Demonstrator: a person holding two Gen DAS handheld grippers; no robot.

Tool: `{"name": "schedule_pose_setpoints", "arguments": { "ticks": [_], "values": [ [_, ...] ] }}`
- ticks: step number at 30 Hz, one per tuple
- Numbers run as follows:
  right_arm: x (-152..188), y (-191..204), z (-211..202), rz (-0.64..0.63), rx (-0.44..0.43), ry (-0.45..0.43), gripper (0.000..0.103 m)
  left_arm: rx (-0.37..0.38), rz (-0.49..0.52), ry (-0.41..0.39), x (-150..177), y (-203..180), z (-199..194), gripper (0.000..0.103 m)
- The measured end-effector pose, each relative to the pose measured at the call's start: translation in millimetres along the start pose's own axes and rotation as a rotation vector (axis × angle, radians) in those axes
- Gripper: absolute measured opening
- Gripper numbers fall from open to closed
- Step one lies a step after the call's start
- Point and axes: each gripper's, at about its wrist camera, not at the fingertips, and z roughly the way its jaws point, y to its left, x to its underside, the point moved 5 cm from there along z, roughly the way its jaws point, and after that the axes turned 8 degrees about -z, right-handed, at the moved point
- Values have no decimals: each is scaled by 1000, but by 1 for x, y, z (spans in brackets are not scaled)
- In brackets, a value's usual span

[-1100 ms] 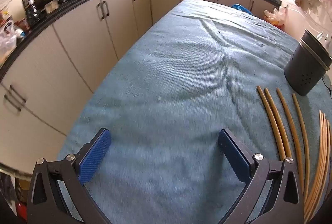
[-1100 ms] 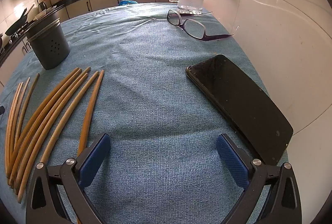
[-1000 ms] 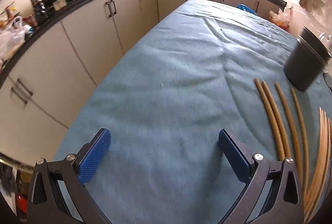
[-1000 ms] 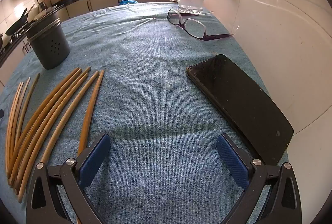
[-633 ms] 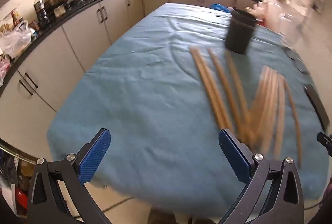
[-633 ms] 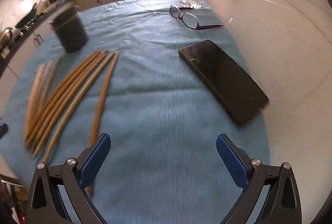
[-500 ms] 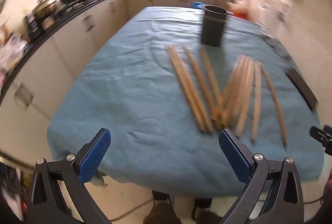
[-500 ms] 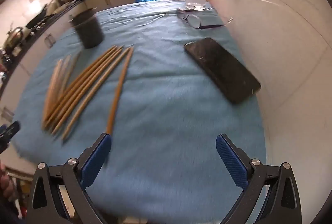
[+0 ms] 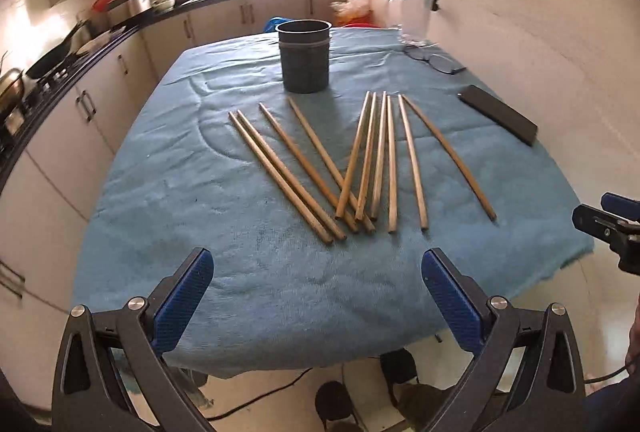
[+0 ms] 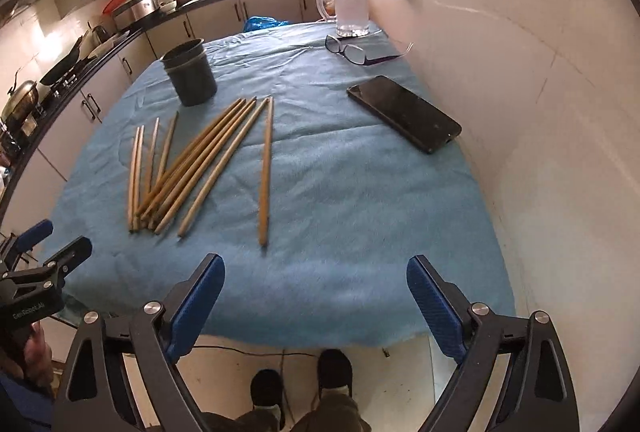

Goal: Organize utensils

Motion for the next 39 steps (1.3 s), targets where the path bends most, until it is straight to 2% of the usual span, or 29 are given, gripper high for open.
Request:
{"name": "schedule_pose_setpoints", "arguments": {
  "ticks": [4,12,23,39],
  "values": [
    [6,10,-25,17,32,-55,94,46,26,-39,-3,4,-12,103],
    [20,28,-46,34,44,-80,94,87,71,-69,-3,7,-26,103],
    [20,39,-54,27,28,-98,94,85,59,-87,-3,21,-38,103],
    [9,43,-55,8,14,-116,94,68,11,-45,-6,35,-29,103]
  ]
}}
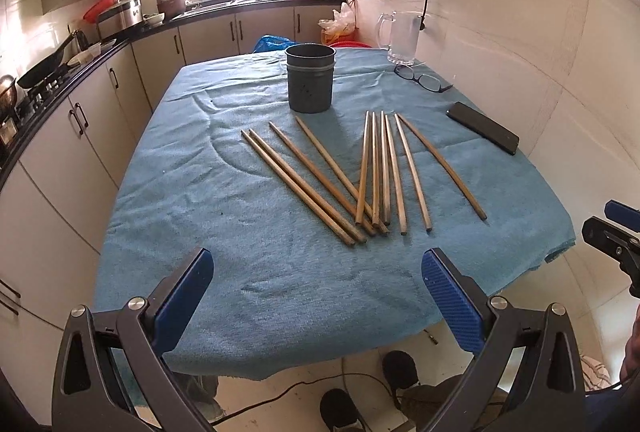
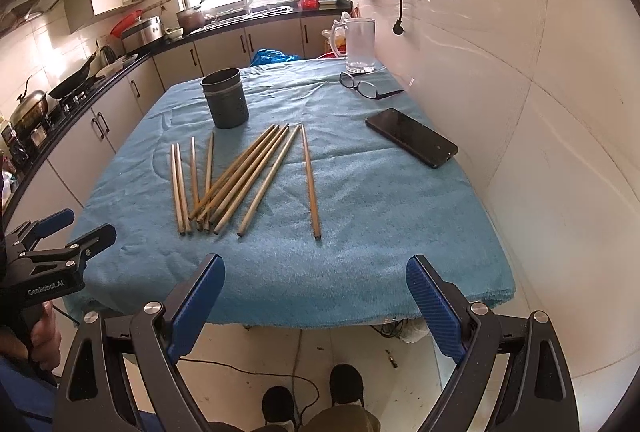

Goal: Organize utensils

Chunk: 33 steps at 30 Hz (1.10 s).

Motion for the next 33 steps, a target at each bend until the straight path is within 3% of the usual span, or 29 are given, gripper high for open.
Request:
{"name": "schedule_pose_setpoints", "arguments": {
  "ticks": [33],
  "values": [
    [-22,15,33,-22,11,59,94,14,-77,52,-17,35,33,103]
  ]
}}
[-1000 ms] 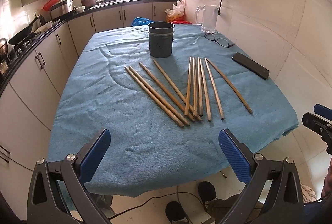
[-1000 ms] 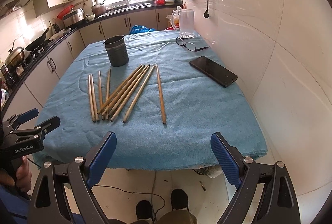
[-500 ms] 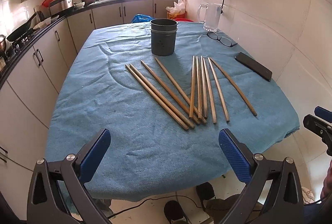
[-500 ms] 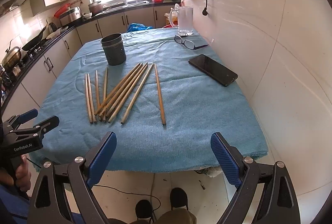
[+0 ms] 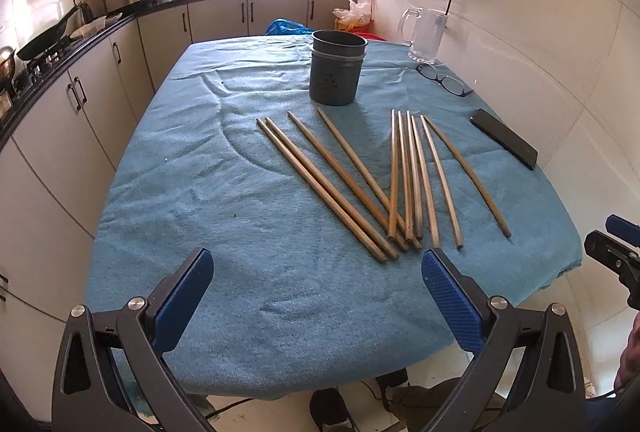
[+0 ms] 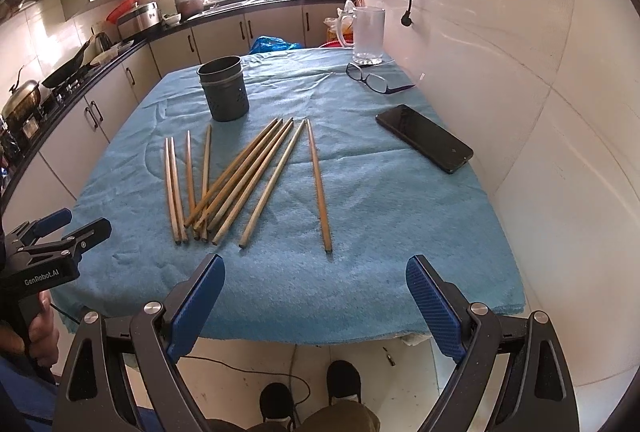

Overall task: Organize utensils
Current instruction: 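Lower the right gripper onto one wooden chopstick and close on it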

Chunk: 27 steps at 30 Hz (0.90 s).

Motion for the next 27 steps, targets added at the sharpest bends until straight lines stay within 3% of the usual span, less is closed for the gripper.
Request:
{"name": "schedule_pose_setpoints", "arguments": {
  "ticks": [7,12,14,16,20,22,24,27],
  "values": [
    [-8,-1,10,0,2,54,89,43,-58,46,-8,10,14,103],
    [-22,-10,27,33,-61,104,71,83,-69,109,-17,9,29,103],
    [-32,-10,37,39,-98,131,69,91,-64,125,-22,8,34,101],
    [-46,-14,49,65,-140,144,57,105,-61,152,-31,4,40,92],
    [-78,-21,76,89,-200,164,48,131,-75,201,-50,-4,51,83],
    [-95,-24,92,91,-223,173,46,142,-73,232,-61,-12,58,72],
    [-110,-27,111,99,-248,194,35,156,-62,281,-73,-24,69,62],
    [-125,-31,138,119,-277,241,35,178,-42,329,-89,-42,87,51]
  ]
}}
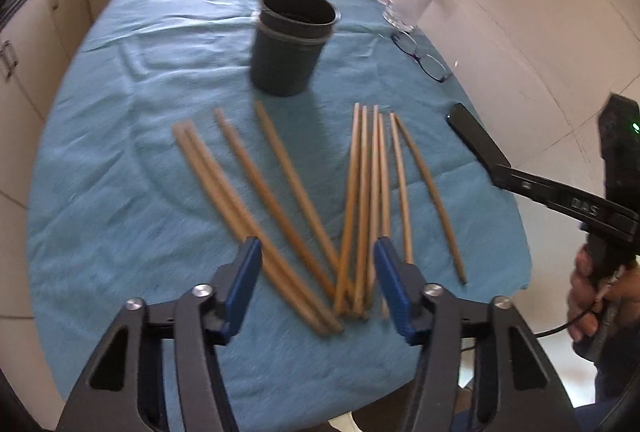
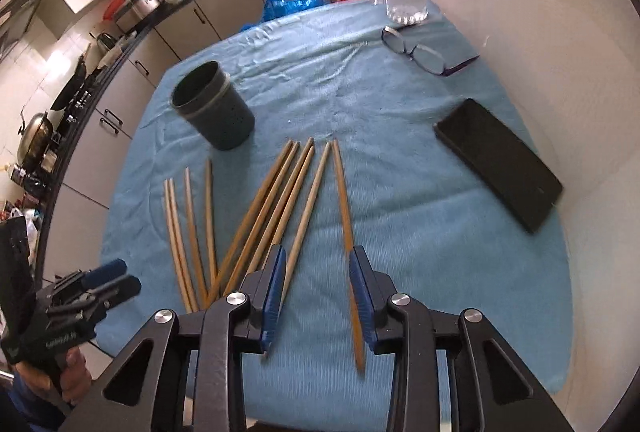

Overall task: Organize utensils
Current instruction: 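Lower the right gripper onto one wooden chopstick and close on it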

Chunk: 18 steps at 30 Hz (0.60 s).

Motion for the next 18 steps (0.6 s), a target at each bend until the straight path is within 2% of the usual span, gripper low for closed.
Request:
{"name": "schedule_pose_setpoints", "arguments": {
  "ticks": [6,13,15,18],
  "values": [
    [-31,-17,51,7,-33,139,35,-39,24,100,-36,-23,44,39],
    [-42,-36,82,68,-54,195,35,-84,28,184,-55,-32,90,28],
    [-44,-37,88,71,-57,209,31,-95,35,204,-58,-35,100,25],
    [-48,-37,92,65,-59,217,29,-109,47,225,-60,-40,111,23]
  ]
}}
